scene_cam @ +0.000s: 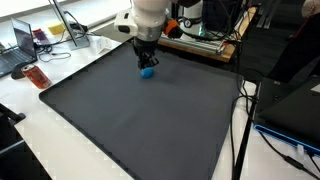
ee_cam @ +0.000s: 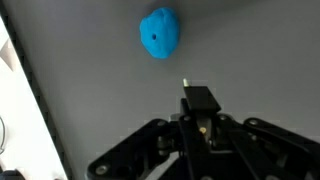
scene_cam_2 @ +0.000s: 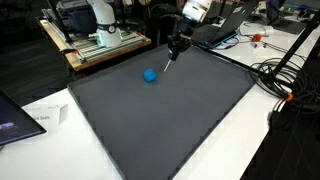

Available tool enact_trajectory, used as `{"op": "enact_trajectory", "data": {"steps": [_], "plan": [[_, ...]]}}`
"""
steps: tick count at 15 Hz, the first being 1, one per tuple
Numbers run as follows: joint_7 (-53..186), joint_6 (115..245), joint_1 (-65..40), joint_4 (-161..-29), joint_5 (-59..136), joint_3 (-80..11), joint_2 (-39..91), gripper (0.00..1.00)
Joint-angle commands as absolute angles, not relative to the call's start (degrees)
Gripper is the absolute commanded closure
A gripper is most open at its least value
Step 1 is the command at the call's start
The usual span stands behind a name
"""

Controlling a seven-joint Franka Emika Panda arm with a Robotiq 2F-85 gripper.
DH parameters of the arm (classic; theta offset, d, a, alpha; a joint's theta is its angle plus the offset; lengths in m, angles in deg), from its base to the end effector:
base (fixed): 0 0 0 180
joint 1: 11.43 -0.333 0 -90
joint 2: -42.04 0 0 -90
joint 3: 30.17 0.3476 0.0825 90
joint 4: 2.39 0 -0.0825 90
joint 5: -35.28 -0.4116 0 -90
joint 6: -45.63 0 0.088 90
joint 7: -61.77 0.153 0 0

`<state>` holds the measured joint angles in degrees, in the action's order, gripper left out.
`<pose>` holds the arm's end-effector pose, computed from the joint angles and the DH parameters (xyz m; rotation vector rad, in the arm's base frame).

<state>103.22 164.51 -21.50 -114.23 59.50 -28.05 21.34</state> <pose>0.6080 0.0926 0.2476 2.7177 -0.3566 -0.0817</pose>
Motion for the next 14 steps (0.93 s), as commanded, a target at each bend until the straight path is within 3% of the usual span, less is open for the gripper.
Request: {"op": "enact_trajectory", "data": {"steps": [1,14], "plan": [[97.57,167.84,-19.43,-119.95,54.04,-28.32,26.92,0.97],[84.92,179.60,-13.17,-134.17,44.88,-30.80,41.71,0.97]]}}
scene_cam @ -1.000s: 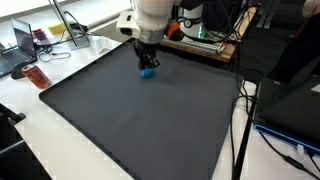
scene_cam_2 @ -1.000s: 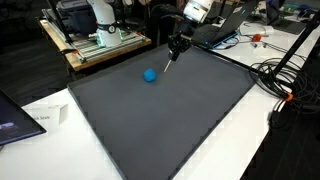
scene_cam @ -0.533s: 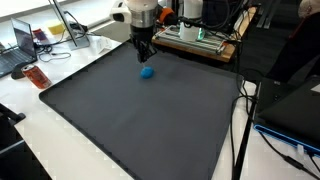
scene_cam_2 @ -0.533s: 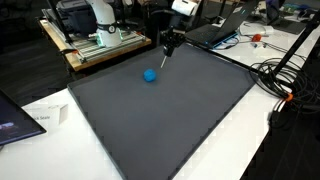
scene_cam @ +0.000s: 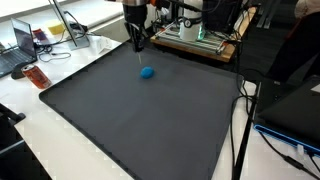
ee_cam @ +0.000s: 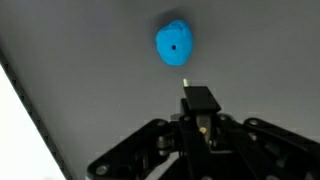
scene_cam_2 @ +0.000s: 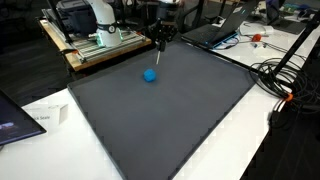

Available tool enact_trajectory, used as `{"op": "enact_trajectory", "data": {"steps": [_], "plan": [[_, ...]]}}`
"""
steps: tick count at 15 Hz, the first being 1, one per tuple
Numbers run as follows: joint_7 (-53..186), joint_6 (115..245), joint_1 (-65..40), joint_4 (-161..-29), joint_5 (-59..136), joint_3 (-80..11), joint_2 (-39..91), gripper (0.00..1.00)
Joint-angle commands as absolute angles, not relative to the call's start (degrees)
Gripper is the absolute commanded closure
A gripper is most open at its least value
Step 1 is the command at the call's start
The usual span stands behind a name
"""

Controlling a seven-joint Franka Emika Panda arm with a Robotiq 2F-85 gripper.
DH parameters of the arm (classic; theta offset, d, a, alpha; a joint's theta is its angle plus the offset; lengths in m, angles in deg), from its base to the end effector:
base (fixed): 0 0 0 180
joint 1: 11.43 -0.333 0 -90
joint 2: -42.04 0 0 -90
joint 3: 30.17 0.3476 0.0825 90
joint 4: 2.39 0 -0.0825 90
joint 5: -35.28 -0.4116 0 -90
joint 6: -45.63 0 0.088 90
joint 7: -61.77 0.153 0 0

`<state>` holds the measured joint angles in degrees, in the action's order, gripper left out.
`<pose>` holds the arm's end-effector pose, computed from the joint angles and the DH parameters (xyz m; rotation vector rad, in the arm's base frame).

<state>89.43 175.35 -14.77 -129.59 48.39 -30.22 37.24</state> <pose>0.5552 0.0180 0.3032 2.9363 -0.4067 0.0119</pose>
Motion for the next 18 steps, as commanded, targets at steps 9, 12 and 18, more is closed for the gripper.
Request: {"op": "enact_trajectory", "data": {"steps": [9,12,18], "plan": [[65.08,188.35,-9.03,-140.05,29.12,-33.42,46.03,0.97],[57.08,189.44,-8.39,-141.70,22.76,-34.65,46.77,0.97],[42.02,189.79,-7.39,-144.05,9.33,-37.53,46.86,0.97]]}}
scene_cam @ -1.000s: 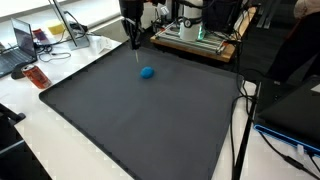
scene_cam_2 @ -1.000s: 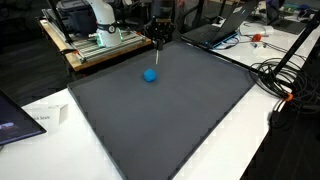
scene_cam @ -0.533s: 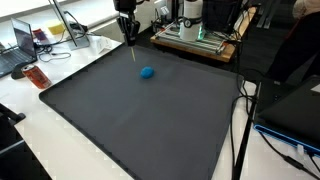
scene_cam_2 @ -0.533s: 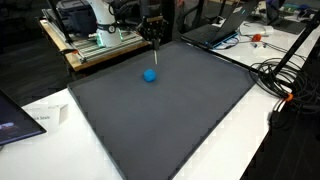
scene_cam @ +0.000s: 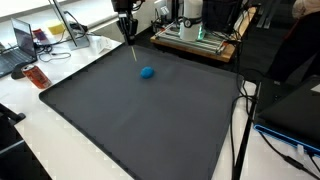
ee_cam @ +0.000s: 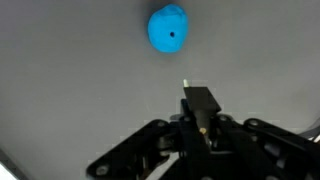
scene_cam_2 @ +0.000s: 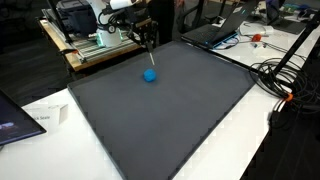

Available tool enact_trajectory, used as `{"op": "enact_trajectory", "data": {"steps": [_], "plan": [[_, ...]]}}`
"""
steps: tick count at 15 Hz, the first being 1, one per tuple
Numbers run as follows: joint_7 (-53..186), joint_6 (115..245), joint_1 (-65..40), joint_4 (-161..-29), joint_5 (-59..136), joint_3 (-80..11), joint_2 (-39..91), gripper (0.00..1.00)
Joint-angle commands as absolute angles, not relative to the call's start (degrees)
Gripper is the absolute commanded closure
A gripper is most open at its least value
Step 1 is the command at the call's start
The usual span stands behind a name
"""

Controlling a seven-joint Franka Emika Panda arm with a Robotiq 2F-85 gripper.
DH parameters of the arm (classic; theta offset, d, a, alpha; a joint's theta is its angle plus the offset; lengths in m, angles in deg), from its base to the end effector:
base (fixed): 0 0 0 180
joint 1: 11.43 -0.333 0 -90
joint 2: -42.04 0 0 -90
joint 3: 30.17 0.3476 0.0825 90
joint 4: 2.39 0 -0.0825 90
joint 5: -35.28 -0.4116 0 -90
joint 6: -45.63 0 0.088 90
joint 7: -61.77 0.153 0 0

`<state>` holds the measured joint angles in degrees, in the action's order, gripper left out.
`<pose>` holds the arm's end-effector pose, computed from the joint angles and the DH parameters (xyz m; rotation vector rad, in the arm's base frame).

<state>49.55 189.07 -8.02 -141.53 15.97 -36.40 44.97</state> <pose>0.5103 -0.0796 0.3043 -2.9201 0.3141 -0.2415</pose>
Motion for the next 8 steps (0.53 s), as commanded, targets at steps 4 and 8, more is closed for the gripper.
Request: {"op": "enact_trajectory", "data": {"steps": [4,8], "plan": [[32.90,189.14,-6.69,-144.14,1.47,-39.09,45.62,0.97],[23.56,187.89,-5.86,-143.90,-6.85,-40.31,44.09,0.97]]}}
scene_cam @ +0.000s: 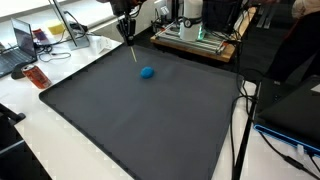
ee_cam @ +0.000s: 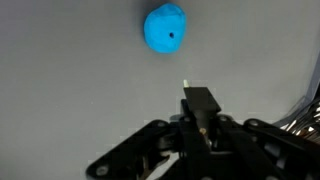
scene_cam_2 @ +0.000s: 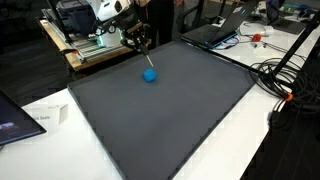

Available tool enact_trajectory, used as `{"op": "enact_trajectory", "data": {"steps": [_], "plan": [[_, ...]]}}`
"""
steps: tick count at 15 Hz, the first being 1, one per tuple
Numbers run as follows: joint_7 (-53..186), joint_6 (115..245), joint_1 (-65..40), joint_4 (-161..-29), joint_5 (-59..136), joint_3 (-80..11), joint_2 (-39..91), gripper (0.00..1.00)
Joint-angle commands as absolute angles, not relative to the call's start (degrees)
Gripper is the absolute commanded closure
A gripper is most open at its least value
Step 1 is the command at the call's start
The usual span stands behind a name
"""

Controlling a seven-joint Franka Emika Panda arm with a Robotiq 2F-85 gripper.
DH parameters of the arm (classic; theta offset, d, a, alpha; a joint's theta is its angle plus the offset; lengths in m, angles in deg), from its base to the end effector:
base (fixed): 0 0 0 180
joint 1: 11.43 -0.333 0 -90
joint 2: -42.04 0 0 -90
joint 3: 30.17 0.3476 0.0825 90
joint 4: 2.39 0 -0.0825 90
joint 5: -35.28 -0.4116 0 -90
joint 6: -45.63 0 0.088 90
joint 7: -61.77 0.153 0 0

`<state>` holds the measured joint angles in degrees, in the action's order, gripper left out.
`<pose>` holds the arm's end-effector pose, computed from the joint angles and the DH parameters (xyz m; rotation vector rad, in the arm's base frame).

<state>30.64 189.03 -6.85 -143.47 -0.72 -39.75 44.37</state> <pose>0.4925 -0.1114 0.2856 -2.7731 0.2782 -0.3145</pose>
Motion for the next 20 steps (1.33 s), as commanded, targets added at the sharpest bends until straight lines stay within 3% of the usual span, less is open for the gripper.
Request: {"op": "enact_trajectory", "data": {"steps": [1,20], "plan": [[21.39,187.49,-5.54,-143.75,-8.76,-40.47,43.51,0.97],[-8.88,178.64,2.70,-139.72,-31.51,-40.53,30.22,0.97]]}}
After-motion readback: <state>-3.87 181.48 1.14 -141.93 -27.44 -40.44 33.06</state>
